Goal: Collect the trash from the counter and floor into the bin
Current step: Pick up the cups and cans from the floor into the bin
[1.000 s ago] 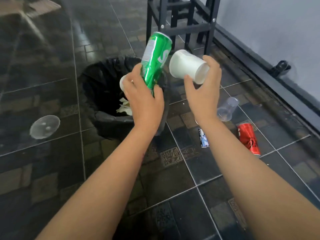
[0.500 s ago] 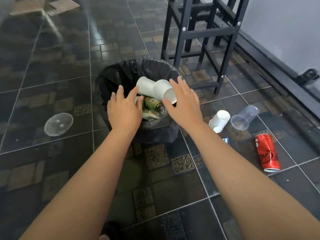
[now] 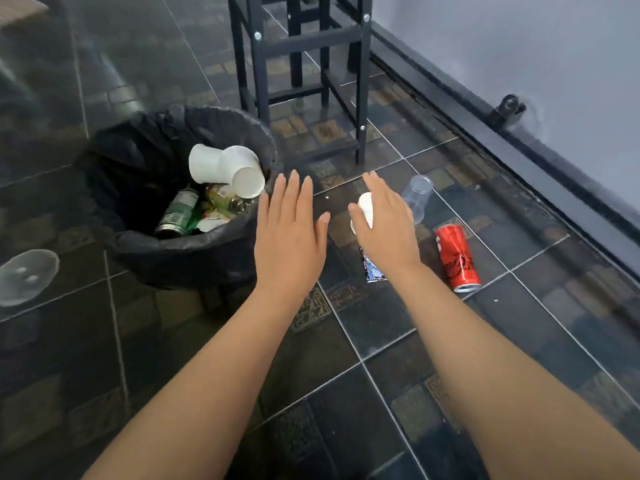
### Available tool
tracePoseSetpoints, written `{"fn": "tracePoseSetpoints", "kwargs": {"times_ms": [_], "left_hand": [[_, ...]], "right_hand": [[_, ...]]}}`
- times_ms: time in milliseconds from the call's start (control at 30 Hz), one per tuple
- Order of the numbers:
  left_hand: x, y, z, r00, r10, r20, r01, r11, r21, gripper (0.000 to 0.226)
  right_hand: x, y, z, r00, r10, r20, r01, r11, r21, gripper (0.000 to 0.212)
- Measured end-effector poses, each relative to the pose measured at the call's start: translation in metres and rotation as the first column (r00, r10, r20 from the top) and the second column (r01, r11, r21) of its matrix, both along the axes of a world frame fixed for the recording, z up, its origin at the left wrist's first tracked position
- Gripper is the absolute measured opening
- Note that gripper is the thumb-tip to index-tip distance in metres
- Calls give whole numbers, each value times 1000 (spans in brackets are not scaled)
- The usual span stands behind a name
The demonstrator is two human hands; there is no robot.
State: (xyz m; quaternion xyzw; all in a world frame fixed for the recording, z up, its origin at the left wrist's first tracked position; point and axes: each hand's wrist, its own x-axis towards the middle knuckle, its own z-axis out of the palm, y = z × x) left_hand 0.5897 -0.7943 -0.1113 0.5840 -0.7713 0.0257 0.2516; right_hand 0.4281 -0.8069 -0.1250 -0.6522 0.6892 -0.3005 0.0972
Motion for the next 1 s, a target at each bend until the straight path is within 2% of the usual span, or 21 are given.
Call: {"fn": "tracePoseSetpoints", "kwargs": {"times_ms": [100,200,300,433,567,667,867,1000], "left_hand": [[-47,12,-25,991,-134,12,133,989,68,53],[-84,21,-60,985,-166,-56,174,966,191,48],[-103,25,-83,988,-144,-50,152,902,404,51],[-130,21,-113,993,-113,30,79,841,535,61],[-147,7,-130,984,-97,148,-5,820,572,73],[-159,-1,-141,978,-108,177,-17,808,589,75],[-178,-12,-157,969,-97,227,-74,763,643,71],[-182,-16,-162,968,-69,241,-96,784,614,55]], "right_hand": [[-48,26,-19,988,-150,-22,151,987,58,54],[-89,53,-40,959,-276,-67,283,949,143,55],[-114,74,-55,923,-362,-131,382,904,192,57],[-144,89,-81,880,-429,-201,473,828,303,63],[-156,86,-100,868,-426,-253,495,779,386,68],[-159,82,-111,867,-427,-258,498,764,411,69],[-164,74,-123,855,-454,-250,518,742,426,64],[-165,73,-129,858,-435,-274,512,768,385,60]]}}
